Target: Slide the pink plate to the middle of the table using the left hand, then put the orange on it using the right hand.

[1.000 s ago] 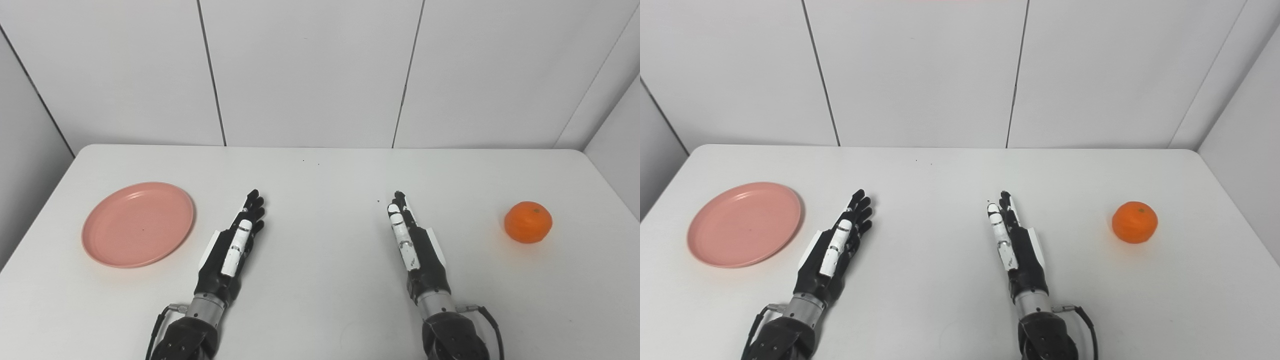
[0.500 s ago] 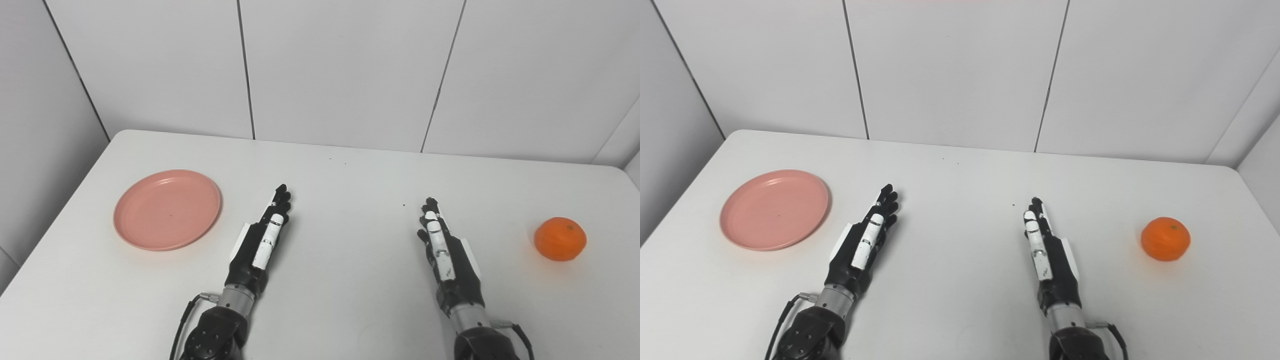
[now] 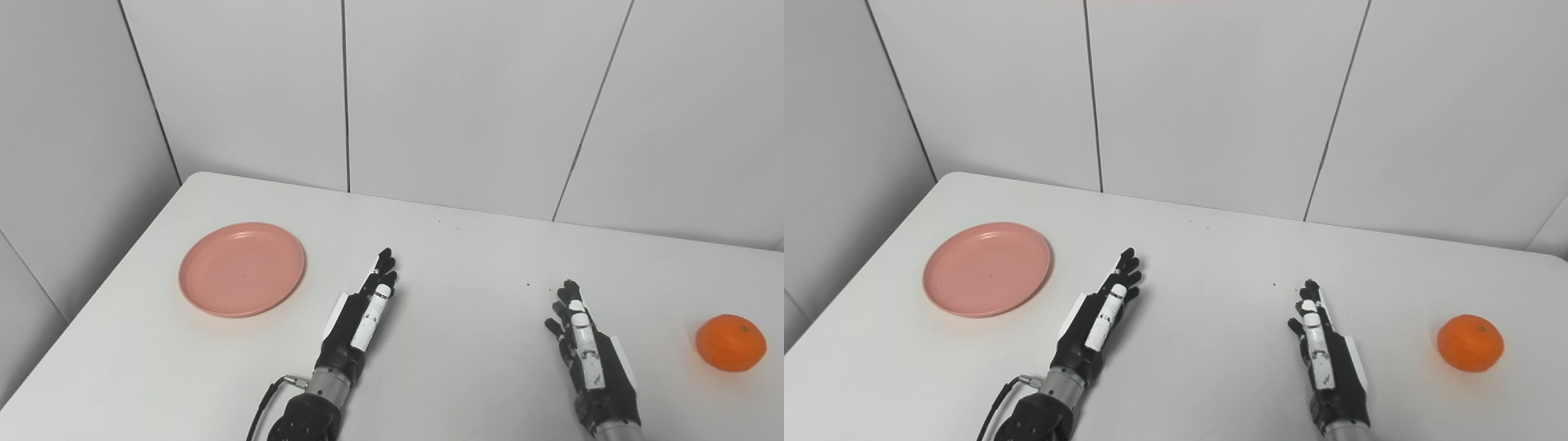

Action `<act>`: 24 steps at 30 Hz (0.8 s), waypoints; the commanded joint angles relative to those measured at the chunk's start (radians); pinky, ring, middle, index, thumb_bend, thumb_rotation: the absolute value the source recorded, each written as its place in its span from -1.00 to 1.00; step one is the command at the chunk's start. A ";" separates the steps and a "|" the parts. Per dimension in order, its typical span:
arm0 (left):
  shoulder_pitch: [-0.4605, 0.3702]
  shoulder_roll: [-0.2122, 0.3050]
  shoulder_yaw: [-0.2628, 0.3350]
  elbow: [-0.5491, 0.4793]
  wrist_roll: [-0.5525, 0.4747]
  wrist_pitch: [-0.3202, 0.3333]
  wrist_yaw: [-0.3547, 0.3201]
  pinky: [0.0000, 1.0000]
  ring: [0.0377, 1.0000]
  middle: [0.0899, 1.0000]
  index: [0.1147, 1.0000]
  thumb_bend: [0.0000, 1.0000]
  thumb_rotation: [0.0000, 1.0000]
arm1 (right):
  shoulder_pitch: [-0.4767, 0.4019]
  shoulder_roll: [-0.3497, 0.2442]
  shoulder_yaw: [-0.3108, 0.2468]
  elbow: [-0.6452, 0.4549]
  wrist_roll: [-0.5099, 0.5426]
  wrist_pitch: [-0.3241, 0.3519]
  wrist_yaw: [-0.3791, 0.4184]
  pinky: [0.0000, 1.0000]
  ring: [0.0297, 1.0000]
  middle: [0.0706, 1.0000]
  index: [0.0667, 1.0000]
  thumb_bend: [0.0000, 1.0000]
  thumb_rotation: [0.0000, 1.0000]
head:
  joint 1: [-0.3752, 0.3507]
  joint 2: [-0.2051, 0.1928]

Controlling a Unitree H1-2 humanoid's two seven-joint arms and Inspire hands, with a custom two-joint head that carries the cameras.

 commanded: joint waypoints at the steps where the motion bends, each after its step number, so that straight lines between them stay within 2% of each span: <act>1: -0.010 -0.027 -0.027 0.016 0.008 0.009 -0.009 0.93 0.96 0.99 0.94 -0.30 1.00 | 0.006 -0.009 -0.003 0.000 -0.001 -0.036 0.005 1.00 1.00 1.00 1.00 -0.58 1.00 | 0.001 0.002; 17: -0.014 -0.023 -0.034 0.002 0.012 0.017 -0.004 0.94 0.98 1.00 0.96 -0.31 1.00 | 0.005 -0.012 0.000 -0.009 -0.002 -0.015 0.010 1.00 1.00 1.00 1.00 -0.59 1.00 | 0.015 0.003; 24: -0.019 -0.010 -0.034 -0.041 0.017 0.038 -0.009 0.95 0.98 1.00 0.98 -0.30 1.00 | 0.005 -0.010 0.001 -0.015 0.001 -0.001 0.010 1.00 1.00 1.00 1.00 -0.61 1.00 | 0.018 0.002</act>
